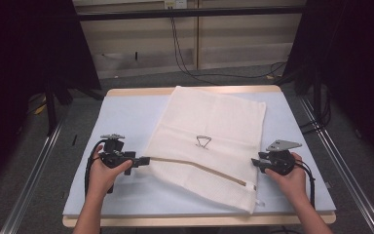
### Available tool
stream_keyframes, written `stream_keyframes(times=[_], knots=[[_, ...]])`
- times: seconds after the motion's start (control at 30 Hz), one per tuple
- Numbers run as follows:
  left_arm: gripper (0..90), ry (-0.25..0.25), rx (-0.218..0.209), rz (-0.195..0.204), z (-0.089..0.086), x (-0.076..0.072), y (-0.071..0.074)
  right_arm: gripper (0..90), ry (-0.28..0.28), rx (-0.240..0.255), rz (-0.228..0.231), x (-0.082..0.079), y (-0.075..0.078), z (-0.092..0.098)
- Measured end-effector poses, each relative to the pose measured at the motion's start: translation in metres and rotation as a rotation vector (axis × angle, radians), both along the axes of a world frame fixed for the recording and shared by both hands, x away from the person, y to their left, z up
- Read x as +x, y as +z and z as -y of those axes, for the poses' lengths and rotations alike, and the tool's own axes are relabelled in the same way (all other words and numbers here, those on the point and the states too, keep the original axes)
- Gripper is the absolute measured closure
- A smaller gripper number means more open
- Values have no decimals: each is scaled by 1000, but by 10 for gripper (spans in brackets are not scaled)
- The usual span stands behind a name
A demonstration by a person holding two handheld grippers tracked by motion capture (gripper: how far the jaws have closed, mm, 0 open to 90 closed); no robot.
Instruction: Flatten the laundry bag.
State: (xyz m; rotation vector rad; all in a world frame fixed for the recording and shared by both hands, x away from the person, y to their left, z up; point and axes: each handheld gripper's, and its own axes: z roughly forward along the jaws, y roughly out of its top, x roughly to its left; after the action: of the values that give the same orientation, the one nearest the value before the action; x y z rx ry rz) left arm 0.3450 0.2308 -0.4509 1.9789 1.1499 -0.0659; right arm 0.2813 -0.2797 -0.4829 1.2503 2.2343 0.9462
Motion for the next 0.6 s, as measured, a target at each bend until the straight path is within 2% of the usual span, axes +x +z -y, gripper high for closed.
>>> stream_keyframes(times=[0.1, 0.2, 0.27, 0.33, 0.37, 0.4, 0.43, 0.5, 0.6], knots=[[170, 2, -6, 0, 1, 0, 1, 593, 4, 4, 0, 0, 0, 0], [153, -3, 20, 1, 6, 2, -2, 591, 0, 8, 2, 1, -1, 1], [159, 10, 28, 3, 9, 5, -5, 591, 1, 8, 2, 1, -1, 1], [180, 20, 35, 1, 10, 9, -8, 591, 5, 10, 3, 0, -1, 1], [242, 26, 24, -10, 10, 10, -9, 586, 3, 11, 6, -1, -1, 2], [242, 29, 32, -20, 10, 12, -10, 586, 3, 11, 6, -1, -1, 2], [269, 36, 45, -18, 10, 13, -11, 556, -10, 14, 1, -3, 0, 2], [285, 39, 60, -12, 12, 16, -13, 554, -19, 24, -2, -4, 0, 2], [311, 50, 49, -2, 14, 20, -14, 514, -15, 34, 4, -10, 3, 0]])
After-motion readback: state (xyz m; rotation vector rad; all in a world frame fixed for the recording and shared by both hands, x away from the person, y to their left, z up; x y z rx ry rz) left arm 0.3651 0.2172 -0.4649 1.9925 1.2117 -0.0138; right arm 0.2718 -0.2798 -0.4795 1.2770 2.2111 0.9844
